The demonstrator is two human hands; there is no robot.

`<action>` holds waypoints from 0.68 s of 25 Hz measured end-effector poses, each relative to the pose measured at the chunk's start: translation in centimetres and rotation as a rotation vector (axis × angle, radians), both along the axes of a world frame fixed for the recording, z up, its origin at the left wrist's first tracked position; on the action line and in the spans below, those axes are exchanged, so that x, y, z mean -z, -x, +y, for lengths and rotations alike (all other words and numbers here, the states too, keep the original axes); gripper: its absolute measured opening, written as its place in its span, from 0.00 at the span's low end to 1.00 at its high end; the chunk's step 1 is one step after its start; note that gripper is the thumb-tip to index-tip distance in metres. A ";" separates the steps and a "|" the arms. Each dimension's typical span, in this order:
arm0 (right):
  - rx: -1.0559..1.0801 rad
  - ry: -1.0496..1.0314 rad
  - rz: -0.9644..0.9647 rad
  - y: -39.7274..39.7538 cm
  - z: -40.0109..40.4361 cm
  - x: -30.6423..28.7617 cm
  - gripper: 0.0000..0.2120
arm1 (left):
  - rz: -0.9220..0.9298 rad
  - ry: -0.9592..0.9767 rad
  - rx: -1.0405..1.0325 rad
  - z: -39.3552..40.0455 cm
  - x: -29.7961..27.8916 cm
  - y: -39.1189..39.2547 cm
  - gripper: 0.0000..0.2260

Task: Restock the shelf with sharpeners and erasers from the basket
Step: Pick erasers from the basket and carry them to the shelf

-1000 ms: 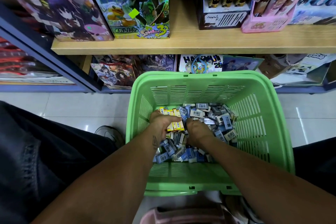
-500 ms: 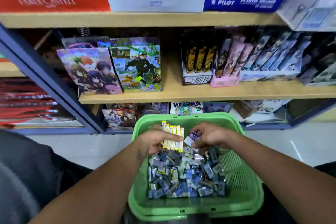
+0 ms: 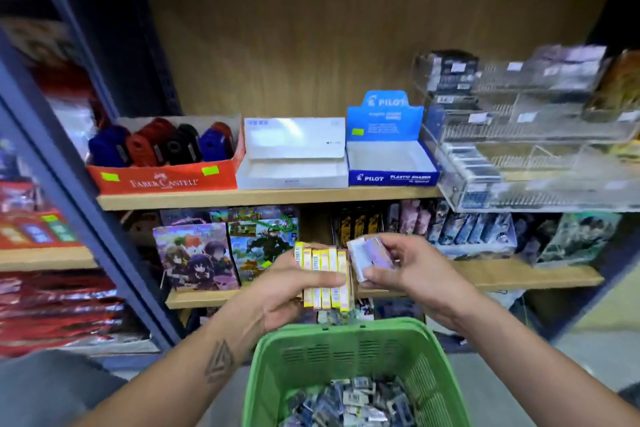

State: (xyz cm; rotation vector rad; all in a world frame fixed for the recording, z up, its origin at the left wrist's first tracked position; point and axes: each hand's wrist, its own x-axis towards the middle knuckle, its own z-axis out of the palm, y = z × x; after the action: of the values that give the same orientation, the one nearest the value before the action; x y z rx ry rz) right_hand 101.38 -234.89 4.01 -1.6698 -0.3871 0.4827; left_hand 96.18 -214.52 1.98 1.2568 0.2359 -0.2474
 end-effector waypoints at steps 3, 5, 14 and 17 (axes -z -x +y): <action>0.072 -0.101 -0.132 -0.1 1.1 -3.2 0.14 | -0.114 -0.030 -0.008 0.5 -4.4 -0.3 0.24; 0.142 -0.145 -0.222 -0.7 1.5 -5.1 0.14 | -0.191 -0.021 -0.031 0.8 -6.9 -1.0 0.22; 0.149 0.142 -0.529 -3.7 0.3 -13.7 0.06 | -0.452 0.053 0.142 0.7 -12.8 -5.9 0.28; 0.126 0.226 -0.545 -4.9 -0.3 -15.5 0.04 | -0.432 0.024 0.162 0.5 -13.5 -6.6 0.25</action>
State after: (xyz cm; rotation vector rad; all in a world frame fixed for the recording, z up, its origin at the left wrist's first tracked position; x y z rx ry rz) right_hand 106.31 -235.19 19.51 -2.0262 -0.6359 -0.0358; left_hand 102.78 -214.03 15.44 1.2746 -0.2399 -0.1116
